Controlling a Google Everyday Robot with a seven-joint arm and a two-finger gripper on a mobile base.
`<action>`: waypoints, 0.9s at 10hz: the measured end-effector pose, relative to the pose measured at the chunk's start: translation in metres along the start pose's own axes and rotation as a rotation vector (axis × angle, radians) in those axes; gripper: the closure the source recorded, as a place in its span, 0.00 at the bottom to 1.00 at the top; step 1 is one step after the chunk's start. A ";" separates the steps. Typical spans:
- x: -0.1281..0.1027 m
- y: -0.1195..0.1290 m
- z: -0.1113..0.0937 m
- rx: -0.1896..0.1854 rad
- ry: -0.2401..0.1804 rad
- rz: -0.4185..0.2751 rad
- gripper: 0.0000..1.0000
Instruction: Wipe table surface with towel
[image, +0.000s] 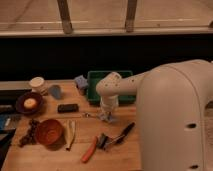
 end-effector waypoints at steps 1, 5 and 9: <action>0.002 0.003 0.001 -0.003 0.000 0.000 1.00; 0.037 -0.023 0.000 0.004 0.012 0.076 1.00; 0.058 -0.062 0.002 0.031 0.031 0.197 1.00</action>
